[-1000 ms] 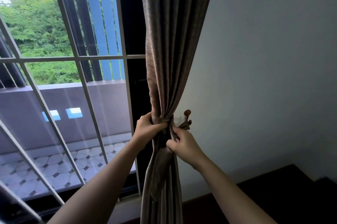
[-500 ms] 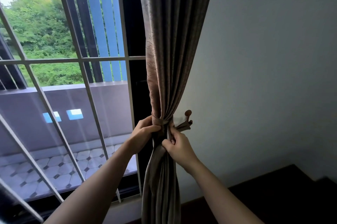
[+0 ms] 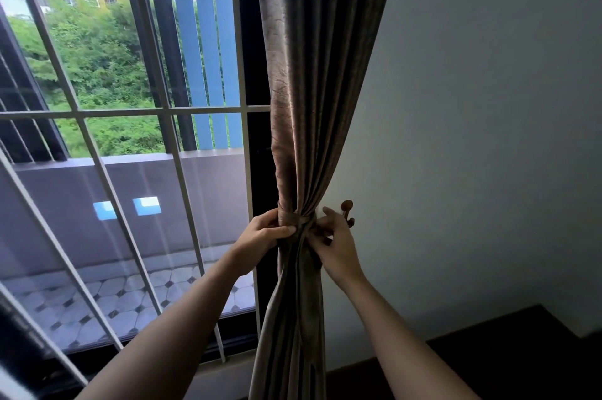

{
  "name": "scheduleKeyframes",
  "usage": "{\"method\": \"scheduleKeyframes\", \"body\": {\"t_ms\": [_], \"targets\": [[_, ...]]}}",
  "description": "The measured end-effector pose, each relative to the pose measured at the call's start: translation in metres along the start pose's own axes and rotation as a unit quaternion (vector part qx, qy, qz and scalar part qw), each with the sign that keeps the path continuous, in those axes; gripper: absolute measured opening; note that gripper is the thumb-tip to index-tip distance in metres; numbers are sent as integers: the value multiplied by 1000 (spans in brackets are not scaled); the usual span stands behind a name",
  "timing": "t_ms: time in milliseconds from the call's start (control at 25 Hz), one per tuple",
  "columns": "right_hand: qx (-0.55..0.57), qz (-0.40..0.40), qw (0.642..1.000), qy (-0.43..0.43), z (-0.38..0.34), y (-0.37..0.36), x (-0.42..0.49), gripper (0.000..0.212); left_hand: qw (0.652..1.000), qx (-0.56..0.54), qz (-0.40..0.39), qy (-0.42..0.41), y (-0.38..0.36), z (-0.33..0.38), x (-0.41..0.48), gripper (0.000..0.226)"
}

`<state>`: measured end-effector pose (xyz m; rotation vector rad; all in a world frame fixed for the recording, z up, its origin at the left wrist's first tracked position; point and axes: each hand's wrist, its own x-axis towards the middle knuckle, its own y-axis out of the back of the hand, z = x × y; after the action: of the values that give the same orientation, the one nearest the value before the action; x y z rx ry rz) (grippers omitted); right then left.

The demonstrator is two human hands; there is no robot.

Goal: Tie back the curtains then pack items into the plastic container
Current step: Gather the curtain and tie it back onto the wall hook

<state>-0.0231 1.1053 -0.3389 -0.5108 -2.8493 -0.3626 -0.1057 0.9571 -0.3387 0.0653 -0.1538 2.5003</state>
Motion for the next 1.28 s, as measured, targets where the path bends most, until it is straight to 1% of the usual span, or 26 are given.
{"method": "scheduleKeyframes", "body": {"t_ms": [80,120,200,280,360,400,440,480,520,560,640,680,720,800,880,920,960,1000,1080,1160,1200,1280], "targets": [[49,-57,997,-29,0,7,9,55,1000,-2,10,-6,1,-2,-3,32],[52,-83,994,-36,4,11,15,60,1000,-9,10,-6,3,-5,-5,31],[10,-132,990,-41,8,19,25,57,1000,-2,-8,-2,3,-6,-7,29],[-28,-155,987,-45,6,23,30,48,998,63,2,-21,-1,-9,-9,31],[-32,-168,984,-41,4,24,31,44,980,168,71,-74,-5,-14,-13,33],[-33,-173,984,-35,3,24,31,43,973,188,98,-96,-5,-17,-18,36],[-43,-170,984,-33,3,23,32,42,972,172,115,-107,-4,-21,-22,41],[-54,-164,984,-31,4,21,32,42,975,161,108,-111,-3,-25,-26,45],[-64,-155,985,-31,4,20,33,41,975,166,85,-123,-3,-30,-30,45],[-69,-149,986,-34,4,19,34,41,965,213,70,-136,-4,-32,-33,41],[-75,-147,985,-38,2,16,35,40,936,302,60,-172,-2,-32,-33,27],[-81,-146,985,-42,2,15,36,39,926,326,58,-184,0,-30,-29,18],[-86,-144,985,-50,1,15,36,40,922,336,51,-185,2,-25,-26,15],[-89,-140,984,-71,-4,17,35,48,921,355,18,-157,8,-11,-22,20],[-98,-140,982,-85,-15,18,32,66,916,387,-41,-102,12,6,-16,31],[-115,-132,981,-85,-21,15,29,76,918,384,-71,-70,13,12,-13,31],[-142,-113,980,-81,-26,11,25,82,927,362,-95,-37,13,19,-11,25],[-175,-86,978,-73,-29,7,23,83,936,331,-116,-6,13,24,-10,21],[-231,-35,971,-55,-34,2,20,69,952,265,-149,35,15,30,-7,38],[-239,-39,969,-44,-36,5,19,56,955,238,-167,65,14,32,-8,40],[-229,-49,971,-40,-37,8,19,51,951,250,-170,68,13,34,-9,38],[-203,-54,977,-31,-39,13,18,45,929,334,-152,39,14,40,-6,38]]}}
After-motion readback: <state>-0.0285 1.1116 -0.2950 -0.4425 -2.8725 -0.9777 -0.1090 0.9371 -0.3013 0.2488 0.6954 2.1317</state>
